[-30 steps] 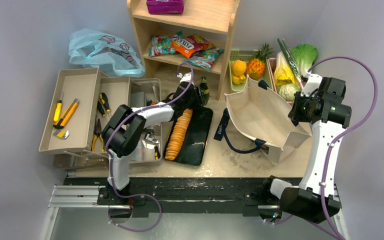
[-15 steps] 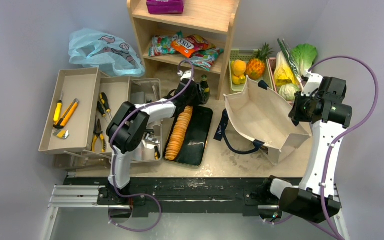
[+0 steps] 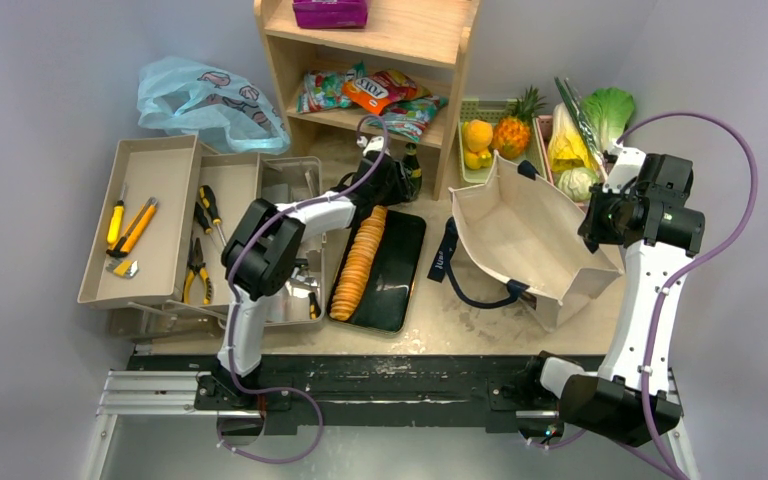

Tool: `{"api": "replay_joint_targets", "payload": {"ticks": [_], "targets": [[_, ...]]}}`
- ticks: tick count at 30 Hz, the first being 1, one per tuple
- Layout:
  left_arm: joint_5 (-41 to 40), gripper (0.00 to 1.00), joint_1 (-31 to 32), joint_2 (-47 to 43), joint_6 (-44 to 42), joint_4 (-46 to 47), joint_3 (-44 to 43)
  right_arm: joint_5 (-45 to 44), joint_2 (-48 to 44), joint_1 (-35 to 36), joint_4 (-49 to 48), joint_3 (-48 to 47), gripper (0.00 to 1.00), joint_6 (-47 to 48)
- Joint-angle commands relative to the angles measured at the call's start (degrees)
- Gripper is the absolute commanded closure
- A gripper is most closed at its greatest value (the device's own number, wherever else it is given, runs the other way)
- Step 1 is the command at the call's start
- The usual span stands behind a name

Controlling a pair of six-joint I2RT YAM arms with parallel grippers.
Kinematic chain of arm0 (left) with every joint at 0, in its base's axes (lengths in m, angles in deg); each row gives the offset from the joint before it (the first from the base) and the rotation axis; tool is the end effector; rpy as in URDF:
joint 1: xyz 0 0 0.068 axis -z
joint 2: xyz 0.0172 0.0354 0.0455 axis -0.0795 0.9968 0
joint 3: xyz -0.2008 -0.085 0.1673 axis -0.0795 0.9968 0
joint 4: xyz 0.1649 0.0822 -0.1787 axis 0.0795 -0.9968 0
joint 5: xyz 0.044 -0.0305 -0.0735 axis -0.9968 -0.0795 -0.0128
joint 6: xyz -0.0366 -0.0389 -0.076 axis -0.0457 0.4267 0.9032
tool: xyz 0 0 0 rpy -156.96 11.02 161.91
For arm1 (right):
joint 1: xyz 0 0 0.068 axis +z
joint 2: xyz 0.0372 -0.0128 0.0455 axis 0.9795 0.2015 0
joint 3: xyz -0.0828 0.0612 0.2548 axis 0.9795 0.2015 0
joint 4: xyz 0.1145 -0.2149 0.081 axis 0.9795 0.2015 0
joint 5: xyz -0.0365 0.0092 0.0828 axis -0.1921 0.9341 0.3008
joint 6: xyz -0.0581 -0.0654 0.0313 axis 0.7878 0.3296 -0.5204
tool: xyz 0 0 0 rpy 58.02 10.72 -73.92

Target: Untie the knot of the grocery bags and take out the mixed food

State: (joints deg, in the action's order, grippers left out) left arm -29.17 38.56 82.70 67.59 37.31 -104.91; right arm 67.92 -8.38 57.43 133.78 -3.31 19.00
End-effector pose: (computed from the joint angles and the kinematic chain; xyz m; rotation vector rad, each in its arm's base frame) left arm 0.4359 -0.2873 0.1610 -0.2093 2.1664 -0.7288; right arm 0.2117 -0.0640 0.3622 0.1250 2.4120 -0.0209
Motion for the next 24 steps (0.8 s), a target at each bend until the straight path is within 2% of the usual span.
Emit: {"api": "replay_joint_targets", "payload": {"ticks": [1, 13, 24], "targets": [[-0.12, 0.56, -1.37, 1.77, 1.18, 0.79, -4.06, -1.66, 0.29, -0.02, 0.23, -2.67, 1.00, -0.03], [1.07, 0.55, -2.36, 5.34, 2.77, 1.37, -8.81, -1.76, 1.42, -0.04, 0.81, -3.72, 1.00, 0.18], [3.35, 0.48, -0.92, -4.45, -2.80, 9.60, 2.74, -1.18, 1.98, 0.00, 0.97, -4.87, 1.00, 0.88]]}}
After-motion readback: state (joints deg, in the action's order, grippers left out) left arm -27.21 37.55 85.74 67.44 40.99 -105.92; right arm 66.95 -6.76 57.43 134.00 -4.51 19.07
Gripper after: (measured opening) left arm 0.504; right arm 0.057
